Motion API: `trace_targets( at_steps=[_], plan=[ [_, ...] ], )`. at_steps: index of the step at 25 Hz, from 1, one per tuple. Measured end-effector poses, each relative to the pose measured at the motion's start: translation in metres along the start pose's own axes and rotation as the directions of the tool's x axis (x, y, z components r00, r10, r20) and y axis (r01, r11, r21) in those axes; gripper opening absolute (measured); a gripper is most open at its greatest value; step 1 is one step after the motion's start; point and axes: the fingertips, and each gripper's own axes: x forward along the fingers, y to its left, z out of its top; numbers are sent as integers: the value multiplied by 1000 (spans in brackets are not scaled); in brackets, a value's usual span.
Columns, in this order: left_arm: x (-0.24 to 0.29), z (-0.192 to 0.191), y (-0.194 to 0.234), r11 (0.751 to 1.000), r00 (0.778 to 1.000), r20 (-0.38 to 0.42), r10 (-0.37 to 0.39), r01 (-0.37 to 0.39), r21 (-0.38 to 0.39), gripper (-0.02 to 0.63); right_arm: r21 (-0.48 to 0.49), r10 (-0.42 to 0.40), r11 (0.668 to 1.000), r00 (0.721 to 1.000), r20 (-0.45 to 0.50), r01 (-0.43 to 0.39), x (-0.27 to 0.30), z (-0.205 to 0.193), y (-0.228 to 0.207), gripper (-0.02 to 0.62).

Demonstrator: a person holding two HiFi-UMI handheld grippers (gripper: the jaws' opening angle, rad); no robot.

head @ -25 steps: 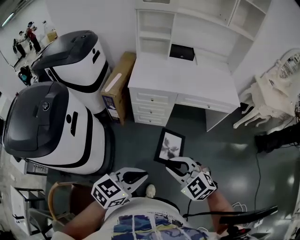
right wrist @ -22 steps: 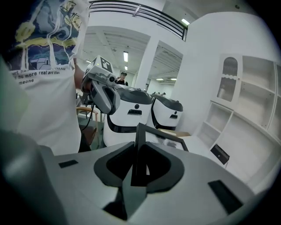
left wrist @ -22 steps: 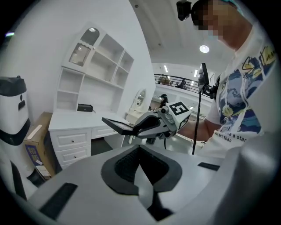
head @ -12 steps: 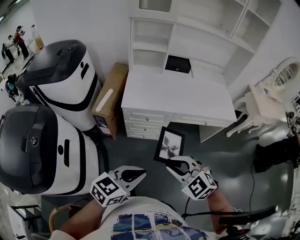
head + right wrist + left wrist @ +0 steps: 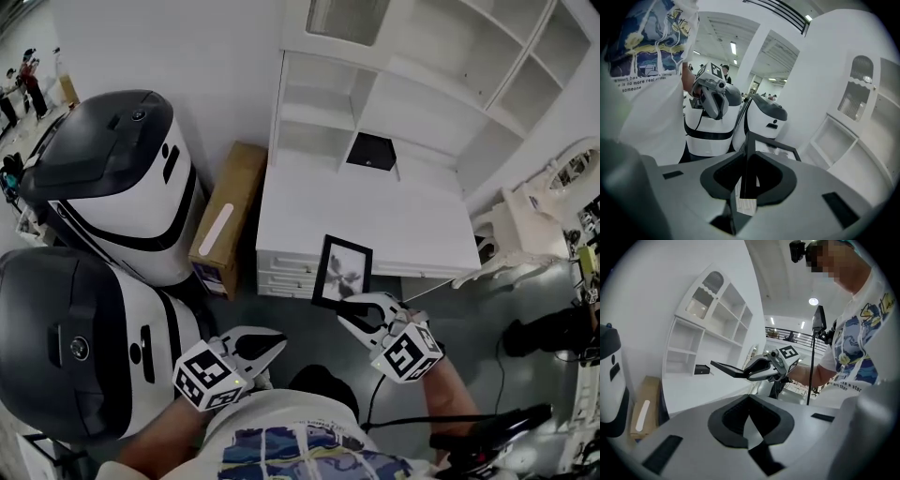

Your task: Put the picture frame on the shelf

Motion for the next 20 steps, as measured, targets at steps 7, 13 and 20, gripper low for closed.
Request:
trace_targets(
  at_steps=[7, 13, 20],
  plan=[
    [-4, 12, 49, 999, 999, 26, 47, -47, -24, 12, -68, 6, 998, 1000, -5, -6, 33, 3, -73, 95],
    [8, 33, 100, 991, 991, 35, 128, -127, -42, 12, -99, 6, 995, 1000, 19, -4, 60, -6, -158, 95],
    [38, 78, 156, 975, 975, 47, 218, -216, -52, 12, -141, 35, 990, 998, 55, -26, 99, -15, -263, 95]
  ],
)
